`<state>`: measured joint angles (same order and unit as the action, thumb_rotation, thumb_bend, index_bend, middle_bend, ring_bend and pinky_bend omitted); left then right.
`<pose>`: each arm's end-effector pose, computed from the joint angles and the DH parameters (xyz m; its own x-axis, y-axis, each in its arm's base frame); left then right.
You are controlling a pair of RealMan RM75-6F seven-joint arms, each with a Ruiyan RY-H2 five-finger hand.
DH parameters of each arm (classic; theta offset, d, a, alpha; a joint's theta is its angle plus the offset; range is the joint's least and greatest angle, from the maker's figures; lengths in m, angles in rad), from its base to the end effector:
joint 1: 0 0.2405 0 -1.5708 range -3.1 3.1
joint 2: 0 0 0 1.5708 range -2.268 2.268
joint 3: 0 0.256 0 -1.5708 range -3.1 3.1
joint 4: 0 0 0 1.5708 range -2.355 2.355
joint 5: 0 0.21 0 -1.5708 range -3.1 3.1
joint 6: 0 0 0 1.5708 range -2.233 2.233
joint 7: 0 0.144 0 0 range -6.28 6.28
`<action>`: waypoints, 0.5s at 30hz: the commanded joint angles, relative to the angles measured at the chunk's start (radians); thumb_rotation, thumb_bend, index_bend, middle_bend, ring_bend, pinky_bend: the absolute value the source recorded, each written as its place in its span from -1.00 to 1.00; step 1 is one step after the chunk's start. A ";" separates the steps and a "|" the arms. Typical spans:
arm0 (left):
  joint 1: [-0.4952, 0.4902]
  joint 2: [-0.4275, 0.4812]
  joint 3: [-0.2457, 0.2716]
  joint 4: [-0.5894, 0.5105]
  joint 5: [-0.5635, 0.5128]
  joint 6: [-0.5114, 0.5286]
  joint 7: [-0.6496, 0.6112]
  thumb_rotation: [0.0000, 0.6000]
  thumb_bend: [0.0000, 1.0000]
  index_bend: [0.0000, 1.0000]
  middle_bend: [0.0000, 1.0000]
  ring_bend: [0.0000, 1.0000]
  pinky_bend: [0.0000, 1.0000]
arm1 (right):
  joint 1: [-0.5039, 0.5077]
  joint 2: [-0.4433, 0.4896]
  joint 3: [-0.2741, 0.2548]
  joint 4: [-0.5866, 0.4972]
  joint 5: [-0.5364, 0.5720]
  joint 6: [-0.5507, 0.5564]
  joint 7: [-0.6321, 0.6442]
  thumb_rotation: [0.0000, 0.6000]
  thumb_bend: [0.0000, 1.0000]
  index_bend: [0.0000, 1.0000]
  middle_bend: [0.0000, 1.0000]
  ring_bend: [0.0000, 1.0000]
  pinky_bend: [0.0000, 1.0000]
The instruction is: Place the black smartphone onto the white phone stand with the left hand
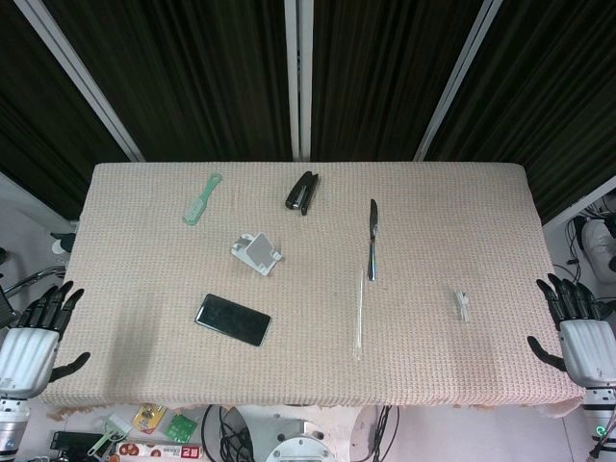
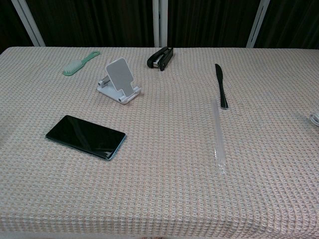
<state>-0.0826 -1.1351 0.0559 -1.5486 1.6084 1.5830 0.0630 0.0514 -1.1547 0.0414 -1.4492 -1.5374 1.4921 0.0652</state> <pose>-0.3105 0.1582 0.1524 0.4986 0.0000 0.8669 0.8613 -0.1129 -0.4954 -0.3409 -0.1702 0.1619 0.4534 -0.0117 0.8912 -0.8913 -0.0051 0.4534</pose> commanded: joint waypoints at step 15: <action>-0.111 0.118 -0.004 -0.237 0.081 -0.182 0.207 1.00 -0.69 -0.85 -0.94 -0.92 -0.58 | -0.027 0.041 0.006 -0.048 -0.002 0.057 -0.008 1.00 -0.65 -1.00 -1.00 -1.00 -1.00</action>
<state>-0.1413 -1.0503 0.0628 -1.6997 1.6671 1.4704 0.1923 0.0255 -1.1168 0.0448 -1.4941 -1.5422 1.5470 0.0590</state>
